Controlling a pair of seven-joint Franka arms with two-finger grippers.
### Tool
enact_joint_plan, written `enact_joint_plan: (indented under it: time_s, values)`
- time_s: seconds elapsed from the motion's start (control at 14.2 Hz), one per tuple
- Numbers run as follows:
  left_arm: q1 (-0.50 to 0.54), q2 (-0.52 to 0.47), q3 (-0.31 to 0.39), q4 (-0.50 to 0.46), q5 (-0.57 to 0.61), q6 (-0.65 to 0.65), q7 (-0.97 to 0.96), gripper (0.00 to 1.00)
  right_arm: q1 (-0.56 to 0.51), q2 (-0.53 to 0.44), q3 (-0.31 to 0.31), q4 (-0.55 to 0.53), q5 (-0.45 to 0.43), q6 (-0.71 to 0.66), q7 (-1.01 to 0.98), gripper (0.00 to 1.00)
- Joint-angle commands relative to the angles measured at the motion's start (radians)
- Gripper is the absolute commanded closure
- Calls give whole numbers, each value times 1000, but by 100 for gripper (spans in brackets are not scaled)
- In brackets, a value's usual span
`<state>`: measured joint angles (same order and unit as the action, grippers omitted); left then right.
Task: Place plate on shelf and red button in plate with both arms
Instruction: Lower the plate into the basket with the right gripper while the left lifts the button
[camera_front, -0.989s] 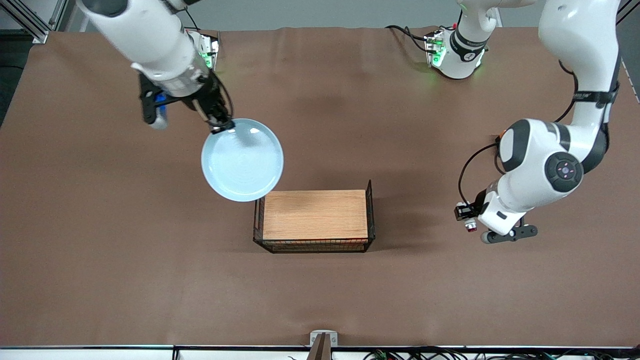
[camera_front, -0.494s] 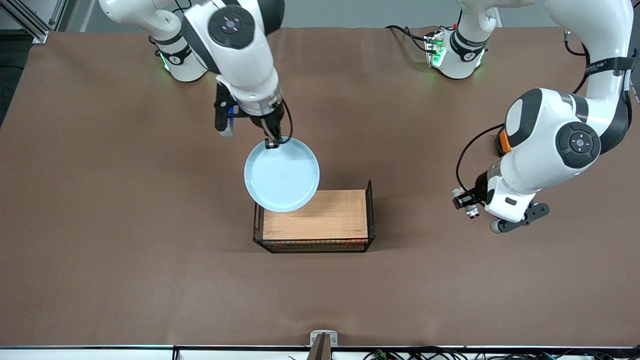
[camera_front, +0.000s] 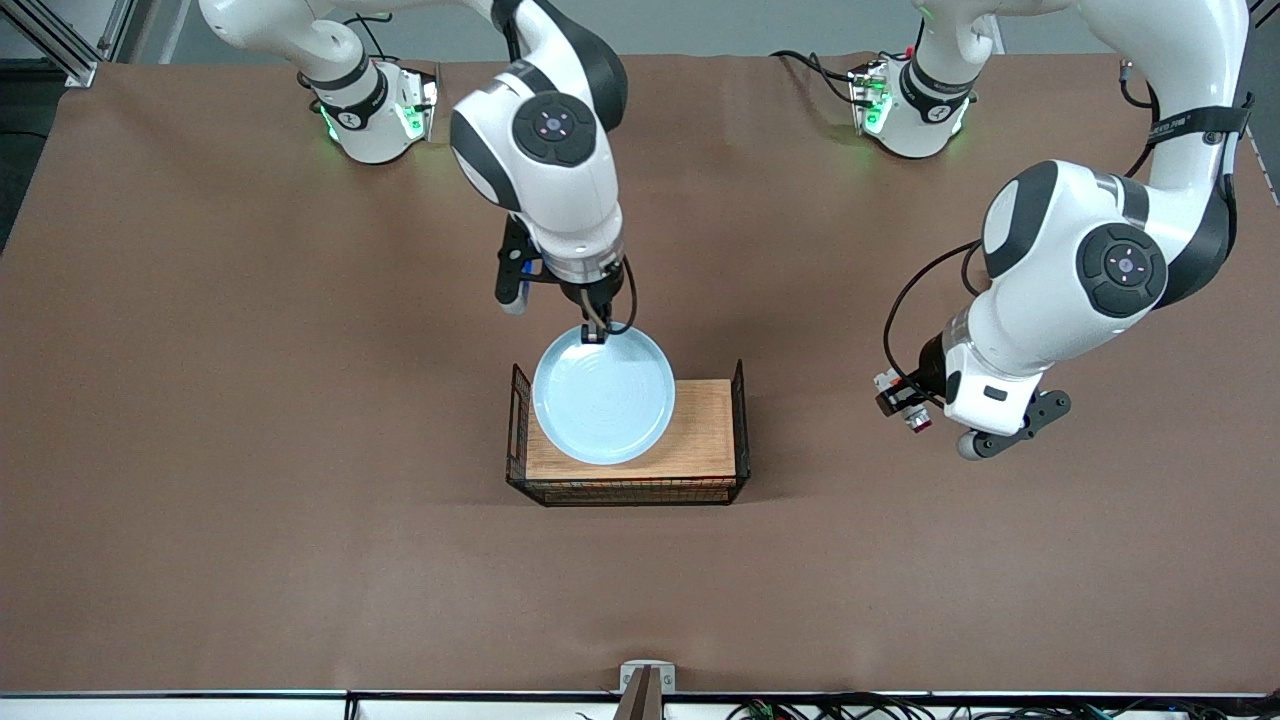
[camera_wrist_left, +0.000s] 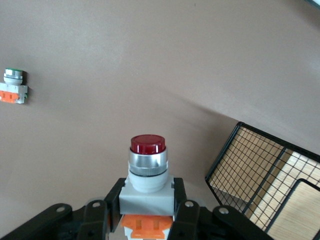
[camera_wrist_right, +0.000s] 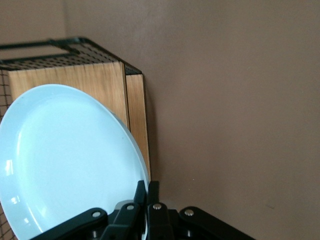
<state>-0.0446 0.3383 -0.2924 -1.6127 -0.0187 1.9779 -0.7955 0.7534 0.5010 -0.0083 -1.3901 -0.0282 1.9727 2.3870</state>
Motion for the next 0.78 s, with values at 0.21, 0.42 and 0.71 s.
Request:
enact_joint_plan:
  time_s: [0.21, 0.42, 0.71]
  values:
    - [-29, 5, -16, 48, 5, -27, -192, 69, 32, 126, -15, 149, -50, -12, 99, 100]
    - [-60, 4, -17, 69, 3, -30, -264, 69, 46, 143, -16, 152, -73, -5, 120, 100]
    - [-129, 5, -17, 118, 3, -53, -391, 69, 47, 159, -16, 152, -84, 21, 127, 99]
